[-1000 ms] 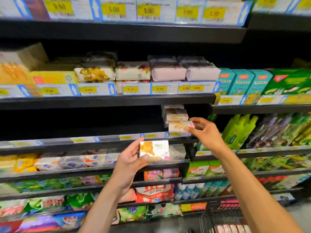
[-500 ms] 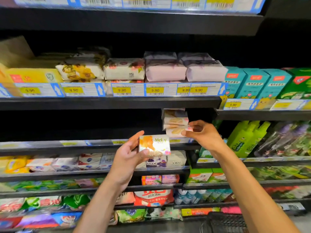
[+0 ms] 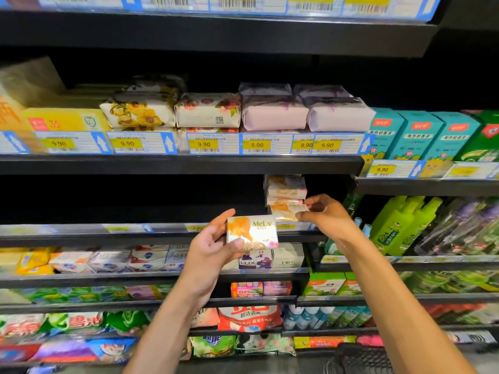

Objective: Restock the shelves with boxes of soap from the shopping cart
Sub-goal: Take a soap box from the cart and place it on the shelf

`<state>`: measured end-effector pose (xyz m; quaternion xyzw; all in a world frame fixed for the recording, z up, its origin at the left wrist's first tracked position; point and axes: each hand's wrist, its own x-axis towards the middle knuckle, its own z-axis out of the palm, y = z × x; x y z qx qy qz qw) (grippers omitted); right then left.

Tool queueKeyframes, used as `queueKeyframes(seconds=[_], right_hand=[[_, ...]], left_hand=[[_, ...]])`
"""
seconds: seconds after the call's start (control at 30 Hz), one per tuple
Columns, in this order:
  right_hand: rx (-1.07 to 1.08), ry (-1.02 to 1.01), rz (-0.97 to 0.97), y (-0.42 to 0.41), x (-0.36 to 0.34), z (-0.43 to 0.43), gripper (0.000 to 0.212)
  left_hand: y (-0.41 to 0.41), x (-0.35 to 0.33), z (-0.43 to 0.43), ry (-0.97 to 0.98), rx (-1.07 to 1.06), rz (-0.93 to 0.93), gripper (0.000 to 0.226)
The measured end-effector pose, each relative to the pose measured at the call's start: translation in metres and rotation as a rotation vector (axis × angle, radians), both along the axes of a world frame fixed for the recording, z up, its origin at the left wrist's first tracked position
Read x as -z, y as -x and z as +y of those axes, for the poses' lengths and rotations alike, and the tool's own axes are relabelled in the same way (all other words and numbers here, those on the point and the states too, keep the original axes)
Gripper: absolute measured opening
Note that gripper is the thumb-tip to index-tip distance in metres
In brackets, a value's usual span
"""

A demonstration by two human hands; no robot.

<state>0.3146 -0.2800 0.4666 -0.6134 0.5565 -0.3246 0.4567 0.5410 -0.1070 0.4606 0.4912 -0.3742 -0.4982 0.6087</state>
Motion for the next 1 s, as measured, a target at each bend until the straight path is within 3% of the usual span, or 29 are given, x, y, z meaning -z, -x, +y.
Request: queueKeyframes(seconds=[0.33,0.4,0.5,0.6,0.77,0.83,1.0], right_hand=[[0.011,0.029,0.116,-0.005,-0.007,0.011,0.055],[0.045,0.249,0.206,0.003,-0.008,0.034,0.050],[-0.099,0.563,0.132,0.012,-0.013,0.075,0.040],[-0.303,0.501,0.123,0.013,-0.016,0.098,0.063],[-0.248,0.431,-0.023,0.014,-0.010,0.086,0.065],[-0.247,0.405,-0.070,0.019,-0.008,0.073,0.063],[-0.165,0.379,-0.132,0.025,-0.012,0.036,0.047]], left_hand=[[0.005,0.000,0.005,0.000,-0.018,-0.046,0.058],[0.005,-0.001,0.004,0.004,-0.014,-0.047,0.057],[0.007,-0.005,0.002,0.012,0.019,-0.056,0.057],[0.014,-0.009,-0.001,0.009,0.051,-0.078,0.058],[0.029,-0.017,-0.009,0.028,0.089,-0.089,0.061],[0.032,-0.018,-0.012,0.064,0.066,-0.251,0.060],[0.016,0.001,-0.023,0.274,-0.089,-1.084,0.056]])
